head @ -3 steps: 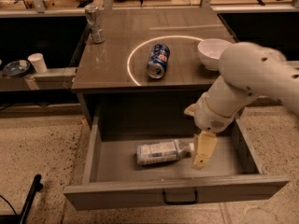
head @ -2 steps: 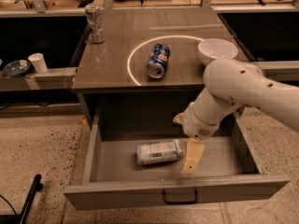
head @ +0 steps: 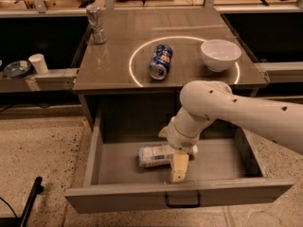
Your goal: Pick blue plastic bottle from top drawer and place on counter
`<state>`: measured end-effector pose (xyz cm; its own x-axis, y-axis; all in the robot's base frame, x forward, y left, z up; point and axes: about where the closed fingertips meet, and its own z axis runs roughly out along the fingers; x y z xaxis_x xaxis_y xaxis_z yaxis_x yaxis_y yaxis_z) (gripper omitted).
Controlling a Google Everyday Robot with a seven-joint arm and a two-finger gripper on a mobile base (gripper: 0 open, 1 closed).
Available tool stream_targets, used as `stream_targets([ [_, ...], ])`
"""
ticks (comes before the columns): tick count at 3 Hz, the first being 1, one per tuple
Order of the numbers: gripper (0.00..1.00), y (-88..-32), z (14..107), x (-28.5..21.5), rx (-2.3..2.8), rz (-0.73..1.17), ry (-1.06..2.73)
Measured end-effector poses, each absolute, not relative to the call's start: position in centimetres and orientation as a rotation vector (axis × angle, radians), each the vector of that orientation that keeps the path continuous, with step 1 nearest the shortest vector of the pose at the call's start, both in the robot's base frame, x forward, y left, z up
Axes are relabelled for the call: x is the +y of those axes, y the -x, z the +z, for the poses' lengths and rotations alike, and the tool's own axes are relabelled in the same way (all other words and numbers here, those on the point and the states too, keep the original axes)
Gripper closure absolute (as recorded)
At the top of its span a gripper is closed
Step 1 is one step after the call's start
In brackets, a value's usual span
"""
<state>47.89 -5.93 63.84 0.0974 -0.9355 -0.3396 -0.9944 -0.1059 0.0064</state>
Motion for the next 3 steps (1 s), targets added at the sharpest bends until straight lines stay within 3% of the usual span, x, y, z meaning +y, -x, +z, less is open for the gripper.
stream_targets([
  [1, 0.46, -47.89, 64.39, -5.93, 1.934, 0.382, 2.148],
  [2, 0.70, -47.89, 64.69, -5.93, 1.933, 0.382, 2.148],
  [3, 0.68, -47.90, 65.14, -5.60, 1.902, 0.364, 2.169],
])
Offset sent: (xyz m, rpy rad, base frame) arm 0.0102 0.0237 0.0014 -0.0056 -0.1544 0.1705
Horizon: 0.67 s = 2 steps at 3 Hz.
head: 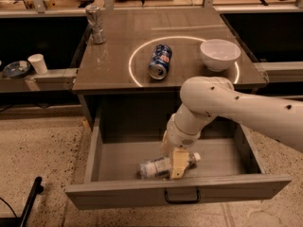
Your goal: Pick blue plastic bottle from top drawer and place on counter
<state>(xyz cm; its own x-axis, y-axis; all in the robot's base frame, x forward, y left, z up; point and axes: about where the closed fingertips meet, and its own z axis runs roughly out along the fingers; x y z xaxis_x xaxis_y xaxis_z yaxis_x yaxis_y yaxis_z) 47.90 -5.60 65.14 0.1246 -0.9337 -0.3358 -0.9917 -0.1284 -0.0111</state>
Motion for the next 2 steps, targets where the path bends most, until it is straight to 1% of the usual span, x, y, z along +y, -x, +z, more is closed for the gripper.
stream_targets([
  [1, 0.44, -47.9, 65.6, -5.6, 1.902, 0.364, 2.169],
  [2, 0.21, -48.2, 68.1, -4.9, 1.784, 0.289, 2.236],
])
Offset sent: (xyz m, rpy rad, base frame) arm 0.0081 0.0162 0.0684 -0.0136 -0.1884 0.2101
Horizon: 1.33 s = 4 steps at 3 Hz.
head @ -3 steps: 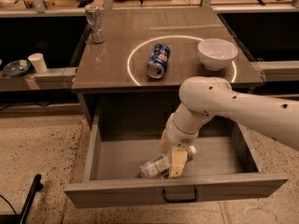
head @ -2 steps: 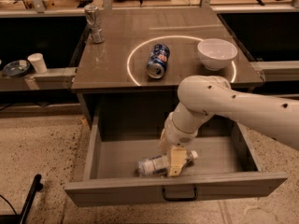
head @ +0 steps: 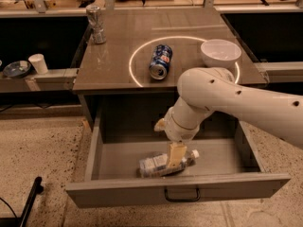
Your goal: Pick blue plastic bottle from top drawer and place on counter
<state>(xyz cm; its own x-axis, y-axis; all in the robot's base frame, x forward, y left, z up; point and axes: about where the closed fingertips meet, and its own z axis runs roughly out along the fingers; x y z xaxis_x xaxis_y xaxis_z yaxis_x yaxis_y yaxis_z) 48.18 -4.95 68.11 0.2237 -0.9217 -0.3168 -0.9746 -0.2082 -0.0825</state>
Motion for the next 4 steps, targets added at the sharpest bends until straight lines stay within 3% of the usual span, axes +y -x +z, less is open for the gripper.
stream_targets([
  [1, 0.01, -48.2, 70.6, -4.2, 1.686, 0.224, 2.293],
  [4, 0.00, -47.0, 68.3, -5.4, 1.606, 0.185, 2.237],
])
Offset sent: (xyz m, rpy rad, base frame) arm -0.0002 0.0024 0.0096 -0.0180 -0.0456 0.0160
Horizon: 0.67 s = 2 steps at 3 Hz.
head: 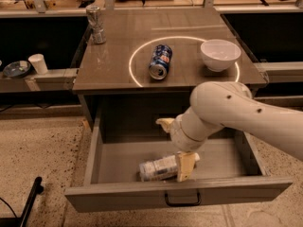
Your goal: Pick blue plastic bottle from top drawer and place on counter
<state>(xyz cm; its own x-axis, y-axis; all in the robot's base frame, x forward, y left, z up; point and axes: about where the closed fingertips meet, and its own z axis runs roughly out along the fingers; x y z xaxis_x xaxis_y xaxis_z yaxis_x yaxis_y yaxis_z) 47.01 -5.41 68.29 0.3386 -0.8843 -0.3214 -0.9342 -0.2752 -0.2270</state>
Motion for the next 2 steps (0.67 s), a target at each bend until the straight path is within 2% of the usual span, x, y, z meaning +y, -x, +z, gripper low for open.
stream_targets([
  [1, 0.00, -46.8, 68.5, -6.6, 1.586, 0.173, 2.225],
  [2, 0.26, -47.2, 66.8, -8.1, 1.699, 0.131, 2.311],
])
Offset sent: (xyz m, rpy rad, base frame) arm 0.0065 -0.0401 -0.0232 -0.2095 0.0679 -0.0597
